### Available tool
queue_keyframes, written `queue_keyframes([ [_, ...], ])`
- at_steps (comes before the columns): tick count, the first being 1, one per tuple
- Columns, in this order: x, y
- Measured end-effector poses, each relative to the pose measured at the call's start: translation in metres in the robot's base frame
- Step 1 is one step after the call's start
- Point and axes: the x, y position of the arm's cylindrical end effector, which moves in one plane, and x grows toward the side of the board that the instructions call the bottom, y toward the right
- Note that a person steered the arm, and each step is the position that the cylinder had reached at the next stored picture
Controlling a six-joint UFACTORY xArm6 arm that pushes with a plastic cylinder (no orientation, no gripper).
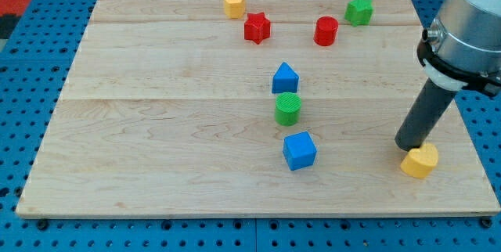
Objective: Put the hexagon into heart on the top side
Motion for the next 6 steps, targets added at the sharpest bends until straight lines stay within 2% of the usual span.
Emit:
queue_keyframes([
  [2,-0.151,-0.010],
  [3,-0.218,-0.011],
  [4,-0.268,-0.039],
  [5,-0.287,-0.108],
  [6,-0.295,-0.133],
])
